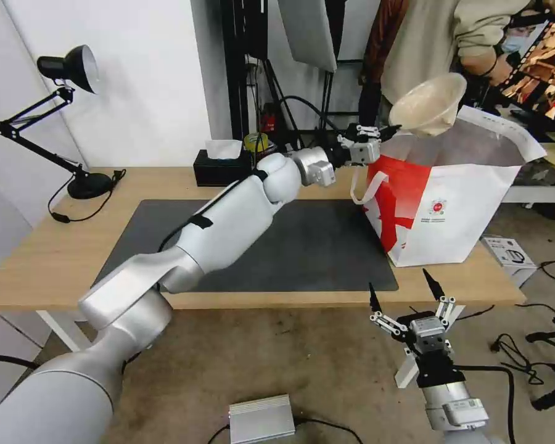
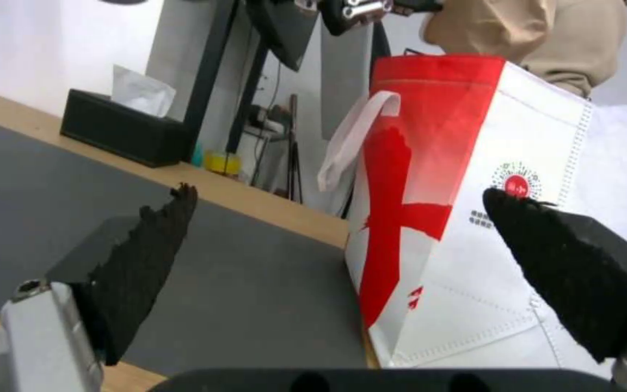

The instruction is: Pick up the trash from the table and place it into the takeout bag.

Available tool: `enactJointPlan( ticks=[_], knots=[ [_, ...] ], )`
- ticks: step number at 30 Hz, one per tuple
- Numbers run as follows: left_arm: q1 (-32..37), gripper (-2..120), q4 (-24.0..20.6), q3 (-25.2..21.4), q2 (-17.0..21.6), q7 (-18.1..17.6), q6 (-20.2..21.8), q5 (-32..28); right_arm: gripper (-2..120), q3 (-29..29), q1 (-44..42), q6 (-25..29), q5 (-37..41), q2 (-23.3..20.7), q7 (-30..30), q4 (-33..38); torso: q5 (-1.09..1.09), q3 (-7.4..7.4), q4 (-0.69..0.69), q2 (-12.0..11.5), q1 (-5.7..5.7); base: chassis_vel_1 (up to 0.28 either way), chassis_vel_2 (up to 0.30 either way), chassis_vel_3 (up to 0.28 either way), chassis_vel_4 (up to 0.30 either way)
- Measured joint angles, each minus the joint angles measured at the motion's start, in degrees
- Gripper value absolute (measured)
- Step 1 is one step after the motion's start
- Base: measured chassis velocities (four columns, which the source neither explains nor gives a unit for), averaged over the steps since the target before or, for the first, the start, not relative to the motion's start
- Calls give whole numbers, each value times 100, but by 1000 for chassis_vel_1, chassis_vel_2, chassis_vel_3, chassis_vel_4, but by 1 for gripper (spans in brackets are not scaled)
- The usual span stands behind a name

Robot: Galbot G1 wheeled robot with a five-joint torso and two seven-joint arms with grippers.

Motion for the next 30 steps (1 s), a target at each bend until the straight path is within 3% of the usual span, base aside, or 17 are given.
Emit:
enactJointPlan(
  ticks=[4,30],
  knots=[
    [34,0,218,-89,-152,-1,-51,96,100,0,0,0,0,0,0,0,0,0,-1,0,0,0,0,0,0],
    [61,0,572,-67,-281,207,-57,149,100,0,0,0,0,0,0,0,0,0,0,0,0,0,0,0,0]
  ],
)
